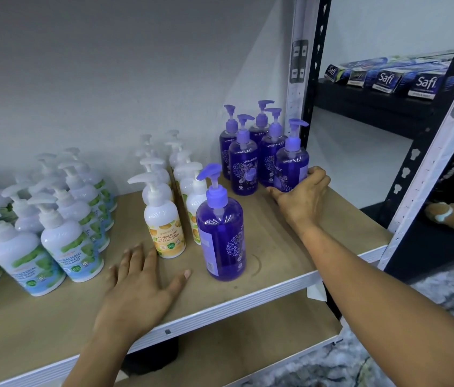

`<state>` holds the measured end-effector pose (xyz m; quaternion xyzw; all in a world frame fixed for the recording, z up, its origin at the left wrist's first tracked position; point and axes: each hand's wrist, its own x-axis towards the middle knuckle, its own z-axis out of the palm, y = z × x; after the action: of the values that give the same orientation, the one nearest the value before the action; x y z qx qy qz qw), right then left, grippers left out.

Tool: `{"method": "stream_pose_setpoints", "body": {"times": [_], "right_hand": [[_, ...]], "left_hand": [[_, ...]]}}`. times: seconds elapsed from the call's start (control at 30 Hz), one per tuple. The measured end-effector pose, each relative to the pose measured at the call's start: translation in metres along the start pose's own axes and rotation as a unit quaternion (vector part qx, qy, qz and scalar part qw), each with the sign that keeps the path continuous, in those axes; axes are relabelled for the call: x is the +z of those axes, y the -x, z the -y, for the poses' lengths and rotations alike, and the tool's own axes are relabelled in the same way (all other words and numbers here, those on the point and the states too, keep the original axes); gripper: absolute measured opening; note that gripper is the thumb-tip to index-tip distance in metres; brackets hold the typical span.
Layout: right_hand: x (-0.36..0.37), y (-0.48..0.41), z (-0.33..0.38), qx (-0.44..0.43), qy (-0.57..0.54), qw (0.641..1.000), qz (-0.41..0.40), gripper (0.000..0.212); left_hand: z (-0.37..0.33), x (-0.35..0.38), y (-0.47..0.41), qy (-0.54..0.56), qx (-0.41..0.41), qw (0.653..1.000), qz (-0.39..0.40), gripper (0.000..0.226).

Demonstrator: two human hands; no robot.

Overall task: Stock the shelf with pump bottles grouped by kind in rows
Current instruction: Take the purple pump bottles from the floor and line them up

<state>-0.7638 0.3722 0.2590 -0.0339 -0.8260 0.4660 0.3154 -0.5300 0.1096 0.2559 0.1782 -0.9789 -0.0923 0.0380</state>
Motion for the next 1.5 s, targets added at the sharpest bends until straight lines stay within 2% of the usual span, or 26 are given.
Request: {"method": "stream_pose_setpoints", "body": {"times": [0.33,0.57,0.8,1.0,1.17,1.27,1.33,1.5], "right_hand": [[-0.008,-0.002,-0.002,0.013,-0.095,0.995,0.025,0.086],[-0.016,-0.002,-0.003,0.053,-0.184,0.978,0.079,0.080],[-0.019,-0.006,-0.011,0.068,-0.218,0.964,0.140,0.078],[-0.019,-0.009,-0.015,0.067,-0.235,0.958,0.149,0.077],[-0.018,-0.008,-0.014,0.044,-0.190,0.973,0.124,0.073],[-0.015,-0.003,-0.009,0.018,-0.083,0.992,0.088,0.095],[-0.013,0.000,-0.006,0.004,-0.032,0.997,0.068,0.102],[-0.013,-0.002,-0.005,0.022,-0.056,0.996,0.062,0.092]], "left_hand": [[-0.001,-0.001,0.001,-0.008,0.001,1.000,-0.002,0.102],[-0.001,0.000,0.001,-0.006,0.002,1.000,-0.005,0.103],[0.000,0.001,0.000,0.002,0.001,1.000,-0.005,0.105],[0.000,0.002,0.000,0.005,0.002,1.000,-0.006,0.104],[0.002,0.003,0.000,0.004,0.001,1.000,-0.009,0.103],[0.001,0.002,0.000,0.004,0.002,1.000,-0.008,0.104],[0.001,0.002,0.000,0.002,0.002,1.000,-0.007,0.104],[0.000,0.002,0.001,-0.002,0.002,1.000,-0.008,0.103]]}}
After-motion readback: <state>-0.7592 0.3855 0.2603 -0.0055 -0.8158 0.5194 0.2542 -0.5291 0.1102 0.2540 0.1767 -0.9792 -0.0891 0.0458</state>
